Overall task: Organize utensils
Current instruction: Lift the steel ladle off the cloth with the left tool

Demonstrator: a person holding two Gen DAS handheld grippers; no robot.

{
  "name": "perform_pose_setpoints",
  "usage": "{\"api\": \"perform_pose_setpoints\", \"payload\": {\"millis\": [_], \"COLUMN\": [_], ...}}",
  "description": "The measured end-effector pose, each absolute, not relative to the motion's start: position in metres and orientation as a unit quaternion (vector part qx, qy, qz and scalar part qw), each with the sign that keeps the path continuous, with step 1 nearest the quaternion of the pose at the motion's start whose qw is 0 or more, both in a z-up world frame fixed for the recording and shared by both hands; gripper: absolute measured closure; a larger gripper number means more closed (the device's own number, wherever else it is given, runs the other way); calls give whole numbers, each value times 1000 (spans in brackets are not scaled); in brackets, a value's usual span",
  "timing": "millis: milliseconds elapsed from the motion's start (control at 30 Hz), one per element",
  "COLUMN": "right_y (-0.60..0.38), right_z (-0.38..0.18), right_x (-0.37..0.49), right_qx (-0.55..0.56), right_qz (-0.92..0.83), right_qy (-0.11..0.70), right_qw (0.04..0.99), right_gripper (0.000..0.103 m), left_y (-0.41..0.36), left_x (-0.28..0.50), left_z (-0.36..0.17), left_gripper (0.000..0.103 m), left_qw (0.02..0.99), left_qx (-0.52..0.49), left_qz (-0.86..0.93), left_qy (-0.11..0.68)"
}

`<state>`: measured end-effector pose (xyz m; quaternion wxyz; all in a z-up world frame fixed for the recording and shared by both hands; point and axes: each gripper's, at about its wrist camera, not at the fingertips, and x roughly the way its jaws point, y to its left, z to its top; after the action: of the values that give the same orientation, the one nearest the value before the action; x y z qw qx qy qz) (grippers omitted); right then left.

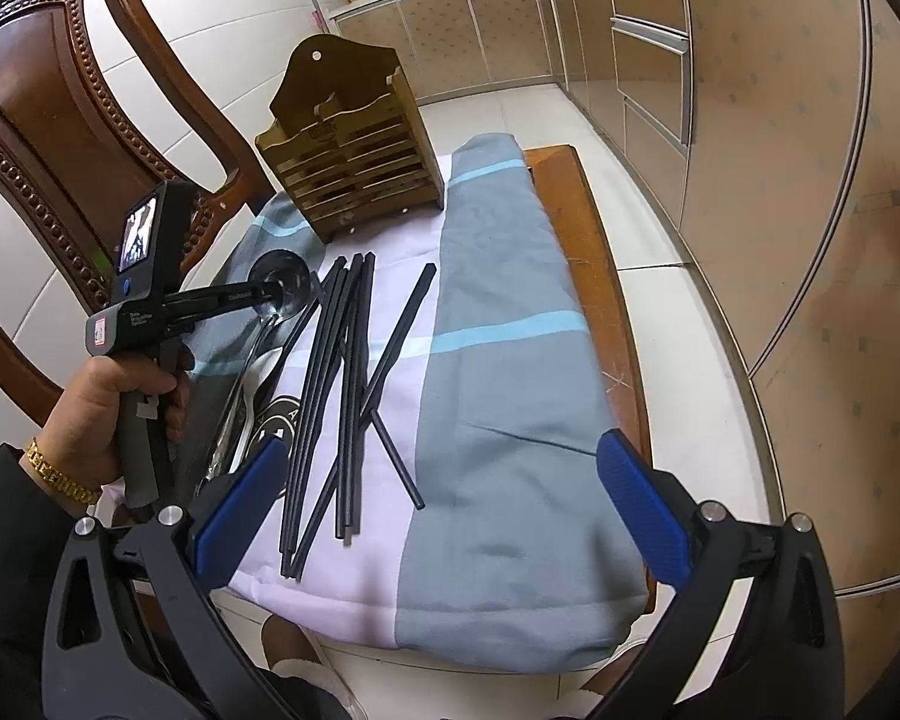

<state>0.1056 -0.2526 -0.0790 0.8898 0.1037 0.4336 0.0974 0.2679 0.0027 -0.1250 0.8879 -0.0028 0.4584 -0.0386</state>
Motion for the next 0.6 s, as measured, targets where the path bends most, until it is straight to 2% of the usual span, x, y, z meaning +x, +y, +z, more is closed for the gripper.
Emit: {"api": "perform_pose_setpoints", "payload": {"millis": [67,333,600], "right_y": [-252,-250,-255], "right_z": [-79,-80,-82], "right_x": [106,105,112], "right_qx": [103,99,104], "right_qz": [98,95,79], "right_qy": [434,434,433], "right_qw": [890,890,892], "right_gripper": [3,3,3], "left_y": [1,-2,-2], "left_x": [264,259,213], "left_z": [-120,-112,-51], "left_gripper": [96,101,101], "left_qw": [894,897,930], "left_qx": [2,22,39], "left_qz": [-42,-47,-23], "left_qy": [446,439,364]}}
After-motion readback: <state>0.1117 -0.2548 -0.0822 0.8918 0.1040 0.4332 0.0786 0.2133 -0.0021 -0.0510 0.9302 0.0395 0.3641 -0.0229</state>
